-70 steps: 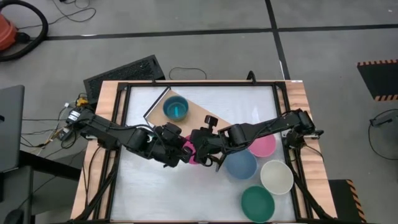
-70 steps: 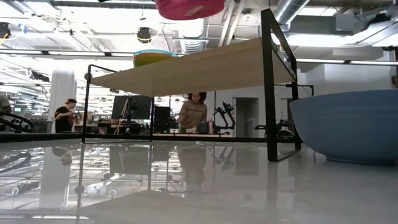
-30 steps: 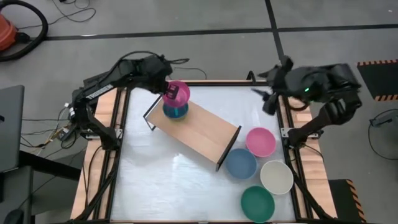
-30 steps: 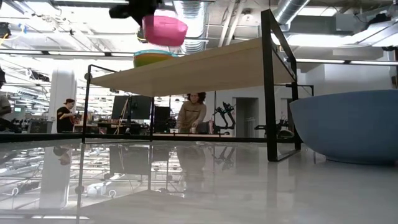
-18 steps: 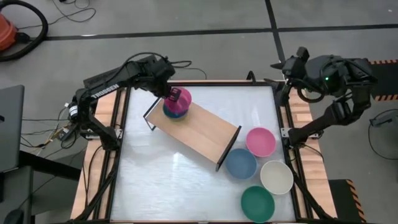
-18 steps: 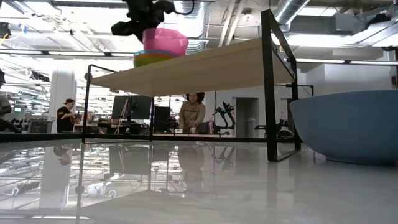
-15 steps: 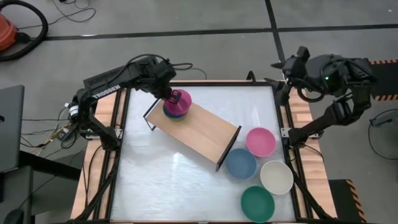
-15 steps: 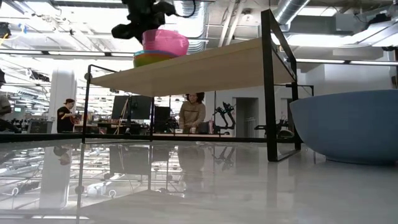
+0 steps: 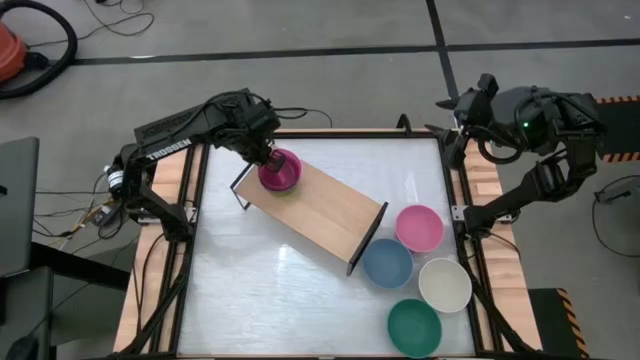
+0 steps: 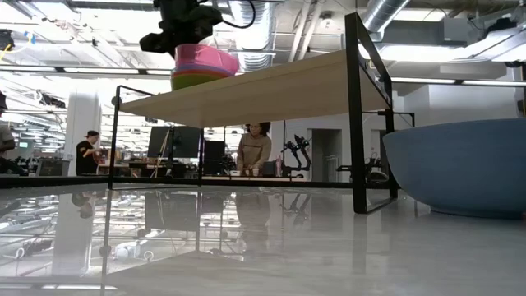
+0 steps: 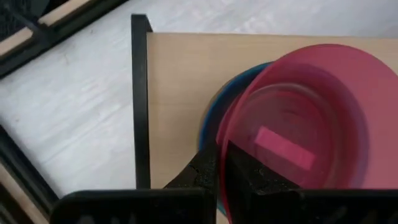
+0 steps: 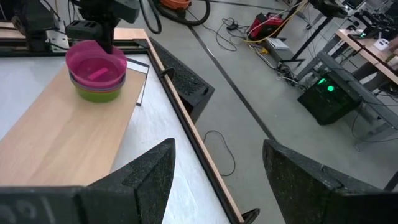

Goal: Place and stack bowls onto a shelf
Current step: Stack the light pink bowl on the top of the light blue bowl on the shelf

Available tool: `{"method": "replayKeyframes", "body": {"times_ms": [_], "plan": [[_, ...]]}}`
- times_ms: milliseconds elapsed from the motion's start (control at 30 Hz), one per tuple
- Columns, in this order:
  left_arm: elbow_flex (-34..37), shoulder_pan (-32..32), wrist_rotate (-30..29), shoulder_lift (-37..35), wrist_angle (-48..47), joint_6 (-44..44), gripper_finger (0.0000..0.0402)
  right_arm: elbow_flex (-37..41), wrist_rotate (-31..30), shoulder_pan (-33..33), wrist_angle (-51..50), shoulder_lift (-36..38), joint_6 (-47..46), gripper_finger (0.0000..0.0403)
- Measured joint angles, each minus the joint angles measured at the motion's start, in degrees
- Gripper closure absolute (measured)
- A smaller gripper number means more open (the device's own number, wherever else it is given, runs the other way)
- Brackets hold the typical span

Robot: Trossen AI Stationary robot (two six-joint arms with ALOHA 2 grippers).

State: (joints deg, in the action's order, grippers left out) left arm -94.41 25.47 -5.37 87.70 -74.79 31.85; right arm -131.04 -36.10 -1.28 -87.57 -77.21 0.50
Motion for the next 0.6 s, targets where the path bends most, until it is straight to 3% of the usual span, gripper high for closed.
{"method": "replayKeyframes", "body": {"times_ms": [233, 467, 600], "plan": [[0.0, -0.5, 0.4, 0.0, 0.8, -7.0, 0.0366, 0.1, 0.0, 0.0, -0.7, 0.0, 0.0, 0.0134], [0.0, -1.4, 1.7, 0.0, 1.1, -11.3, 0.0258, 6.0, 3.1, 0.0, -2.4, 0.2, -5.8, 0.0133], [0.0, -1.2, 2.1, 0.0, 0.6, -8.5, 0.0203, 14.8, 4.5, 0.0, -2.5, 1.2, -16.6, 0.0133]]}}
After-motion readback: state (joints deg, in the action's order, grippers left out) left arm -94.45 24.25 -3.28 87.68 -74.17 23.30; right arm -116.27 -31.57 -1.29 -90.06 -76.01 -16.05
